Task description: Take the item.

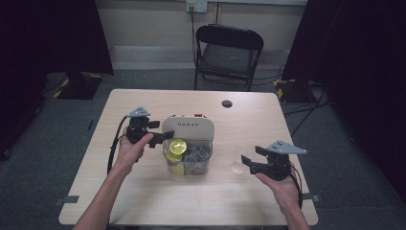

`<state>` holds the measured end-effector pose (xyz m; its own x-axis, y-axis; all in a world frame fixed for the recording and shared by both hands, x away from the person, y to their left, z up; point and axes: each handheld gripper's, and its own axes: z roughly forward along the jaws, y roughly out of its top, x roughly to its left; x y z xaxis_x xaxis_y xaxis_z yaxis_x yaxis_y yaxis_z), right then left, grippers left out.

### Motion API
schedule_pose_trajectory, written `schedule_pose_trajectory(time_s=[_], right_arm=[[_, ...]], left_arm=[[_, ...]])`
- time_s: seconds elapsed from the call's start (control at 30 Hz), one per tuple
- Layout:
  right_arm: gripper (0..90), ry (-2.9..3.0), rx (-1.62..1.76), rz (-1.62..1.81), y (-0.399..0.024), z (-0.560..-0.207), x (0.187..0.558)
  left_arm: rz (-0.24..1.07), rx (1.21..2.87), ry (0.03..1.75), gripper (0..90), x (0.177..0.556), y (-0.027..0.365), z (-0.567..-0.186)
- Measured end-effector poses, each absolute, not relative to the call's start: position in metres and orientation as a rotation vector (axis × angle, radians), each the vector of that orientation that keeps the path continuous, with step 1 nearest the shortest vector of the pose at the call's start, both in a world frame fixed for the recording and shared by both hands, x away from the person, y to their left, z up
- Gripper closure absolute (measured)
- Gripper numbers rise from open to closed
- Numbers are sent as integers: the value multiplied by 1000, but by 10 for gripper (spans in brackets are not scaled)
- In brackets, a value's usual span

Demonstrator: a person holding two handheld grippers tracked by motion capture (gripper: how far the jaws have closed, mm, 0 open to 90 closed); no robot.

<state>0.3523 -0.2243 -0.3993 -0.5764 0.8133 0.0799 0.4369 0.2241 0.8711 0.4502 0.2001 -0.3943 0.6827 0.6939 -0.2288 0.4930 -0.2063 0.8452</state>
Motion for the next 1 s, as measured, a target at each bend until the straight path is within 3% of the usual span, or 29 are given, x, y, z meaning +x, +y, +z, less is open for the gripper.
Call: schedule_pose_trajectory(time_s=[0.33,1.0], right_arm=[[427,2220,1053,1384,-195,-396,357],[517,2365,871,1480,-132,-390,376]], left_arm=[[232,1867,937,148,451,201,-397],[244,1875,931,148,451,202,-396]])
